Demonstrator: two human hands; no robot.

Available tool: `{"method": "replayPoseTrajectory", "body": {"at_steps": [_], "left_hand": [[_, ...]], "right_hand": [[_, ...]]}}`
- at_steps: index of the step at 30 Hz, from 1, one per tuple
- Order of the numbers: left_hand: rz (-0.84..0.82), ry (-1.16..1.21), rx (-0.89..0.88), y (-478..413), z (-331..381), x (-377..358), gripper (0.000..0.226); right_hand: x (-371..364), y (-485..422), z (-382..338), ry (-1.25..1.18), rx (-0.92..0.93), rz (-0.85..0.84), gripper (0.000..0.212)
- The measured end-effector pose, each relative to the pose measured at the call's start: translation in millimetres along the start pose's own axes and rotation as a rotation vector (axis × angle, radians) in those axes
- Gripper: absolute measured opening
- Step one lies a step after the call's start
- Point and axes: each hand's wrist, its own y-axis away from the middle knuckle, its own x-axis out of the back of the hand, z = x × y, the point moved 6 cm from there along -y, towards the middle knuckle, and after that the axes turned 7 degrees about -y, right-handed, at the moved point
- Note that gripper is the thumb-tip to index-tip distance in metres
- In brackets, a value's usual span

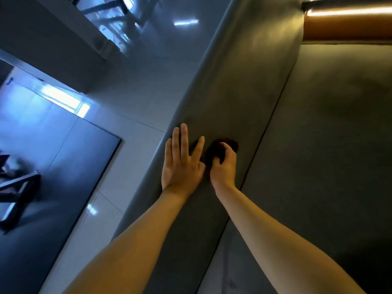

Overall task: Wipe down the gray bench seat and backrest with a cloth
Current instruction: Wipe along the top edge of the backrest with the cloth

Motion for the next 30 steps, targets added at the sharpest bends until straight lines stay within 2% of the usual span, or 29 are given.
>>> {"method": "replayPoseTrajectory", "body": {"at_steps": [4, 7, 10, 14, 17, 19, 20, 22, 24, 26, 28, 30], "left_hand": [[0.035, -0.018, 0.010, 1, 0, 2, 0.063], [0.036, -0.013, 0.010, 2, 2, 1, 0.062], [0.041, -0.030, 0.001, 3, 2, -1, 0.062], [0.053, -0.031, -0.011, 3, 2, -1, 0.059], [0.056, -0.060, -0.036, 5, 2, -4, 0.061], [0.074, -0.055, -0.051, 5, 3, -4, 0.059], [0.076, -0.055, -0.059, 4, 3, -4, 0.058], [0.072, -0.065, -0.077, 4, 3, -5, 0.060], [0.079, -0.066, -0.094, 5, 4, -5, 0.060], [0.088, -0.063, -0.102, 5, 4, -6, 0.059], [0.091, -0.058, -0.106, 5, 4, -5, 0.057], [0.078, -0.069, -0.119, 5, 5, -5, 0.057]], "right_hand": [[24, -3, 35, 0.036, -0.206, 0.051, 0.050], [31, -1, 46, -0.066, -0.408, 0.109, 0.049], [20, 6, 34, -0.179, -0.350, 0.103, 0.044], [-2, 12, 1, -0.264, -0.101, -0.002, 0.040], [-16, 15, -20, -0.176, 0.130, -0.123, 0.041], [-11, 11, -13, -0.039, 0.221, -0.096, 0.045], [-5, 7, -3, 0.012, 0.212, -0.051, 0.048], [13, 0, 24, 0.047, 0.079, 0.059, 0.050], [26, 0, 43, 0.022, -0.102, 0.150, 0.050], [28, 1, 47, -0.026, -0.205, 0.186, 0.051], [22, 1, 36, -0.066, -0.195, 0.199, 0.051], [12, 8, 19, -0.072, -0.105, 0.167, 0.048]]}}
